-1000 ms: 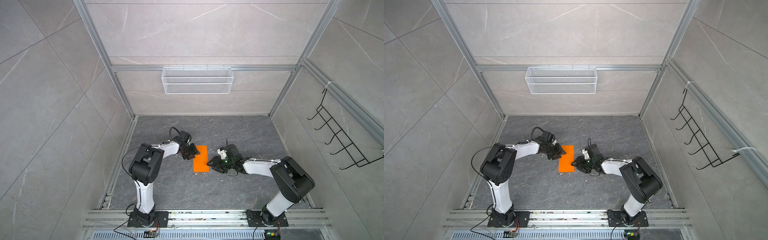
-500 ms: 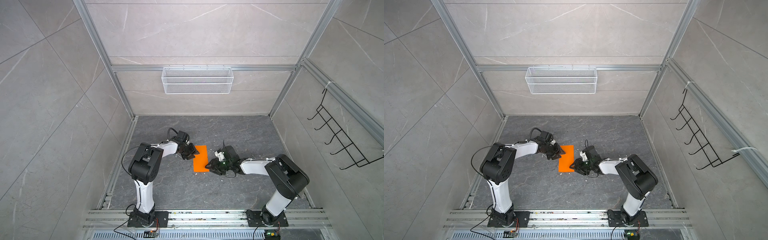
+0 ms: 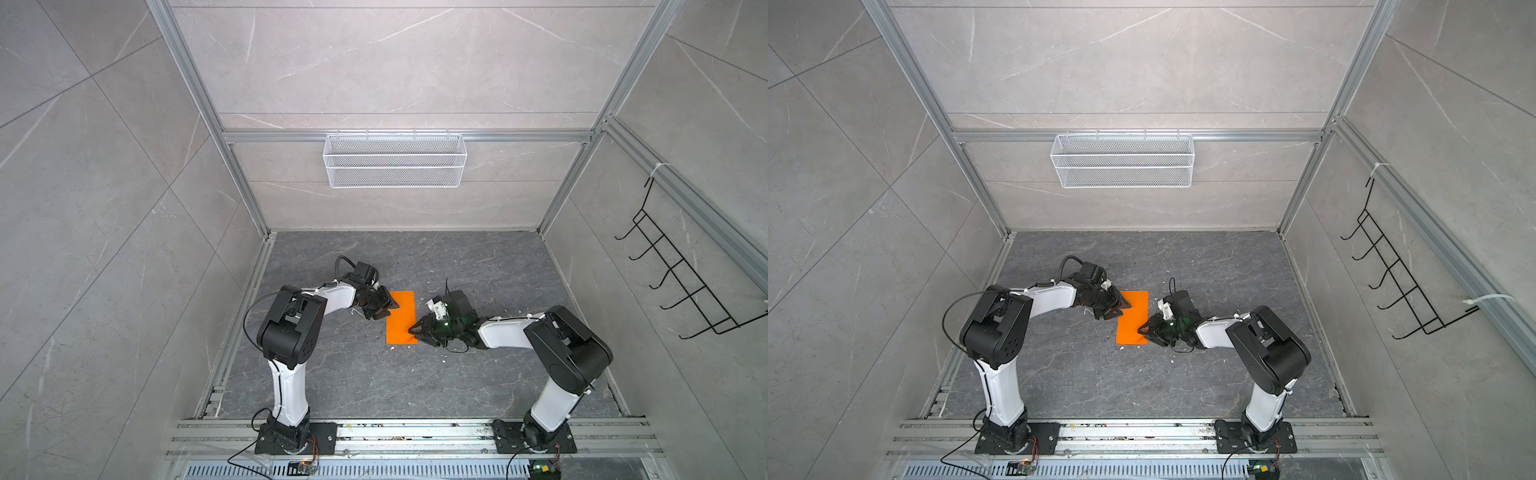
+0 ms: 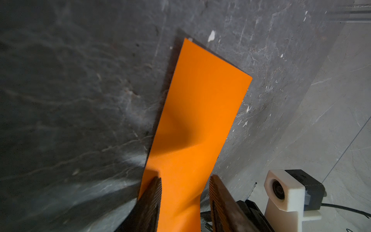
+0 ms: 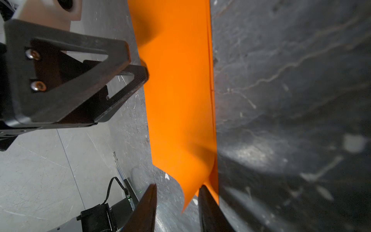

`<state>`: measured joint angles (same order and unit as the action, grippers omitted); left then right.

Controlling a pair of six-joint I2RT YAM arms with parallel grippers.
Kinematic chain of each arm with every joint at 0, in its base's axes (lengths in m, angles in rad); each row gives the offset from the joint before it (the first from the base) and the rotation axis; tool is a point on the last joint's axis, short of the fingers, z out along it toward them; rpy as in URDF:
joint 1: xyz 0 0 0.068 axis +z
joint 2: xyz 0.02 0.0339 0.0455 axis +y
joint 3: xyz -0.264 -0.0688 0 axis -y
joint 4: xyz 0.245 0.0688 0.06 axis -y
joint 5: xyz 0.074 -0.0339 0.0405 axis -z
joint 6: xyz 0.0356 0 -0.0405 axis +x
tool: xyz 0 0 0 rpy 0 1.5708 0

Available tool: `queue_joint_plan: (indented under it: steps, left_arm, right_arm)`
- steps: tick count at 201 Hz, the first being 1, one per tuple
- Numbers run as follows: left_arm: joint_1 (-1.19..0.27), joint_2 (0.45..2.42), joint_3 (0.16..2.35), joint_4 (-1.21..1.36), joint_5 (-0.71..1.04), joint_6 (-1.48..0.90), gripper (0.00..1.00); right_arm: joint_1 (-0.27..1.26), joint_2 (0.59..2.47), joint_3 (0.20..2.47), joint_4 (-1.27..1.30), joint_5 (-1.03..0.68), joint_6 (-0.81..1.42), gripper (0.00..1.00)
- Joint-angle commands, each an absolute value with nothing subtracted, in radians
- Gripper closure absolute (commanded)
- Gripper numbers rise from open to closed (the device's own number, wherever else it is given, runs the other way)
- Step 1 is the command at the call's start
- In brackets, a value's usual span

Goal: Fold a paper plane with a square sheet of paper (pick it up from the middle)

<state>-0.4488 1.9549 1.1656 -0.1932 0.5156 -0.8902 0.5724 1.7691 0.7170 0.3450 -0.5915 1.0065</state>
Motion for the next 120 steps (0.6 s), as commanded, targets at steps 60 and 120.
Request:
queue_joint_plan:
  steps: [60,120]
  left_arm:
    - [-0.451,1.969,1.131,-0.232,0.505,-0.904,0.57]
    - [-0.451,1.908,1.11,-0.118,0.569,-0.877,0.56]
  right_arm:
    - [0.58,1.819,0.7,0.405,-0.584,1.095,0.72]
    - [0.575,1.762,0.704,0.284,-0.576,1.066,1.0]
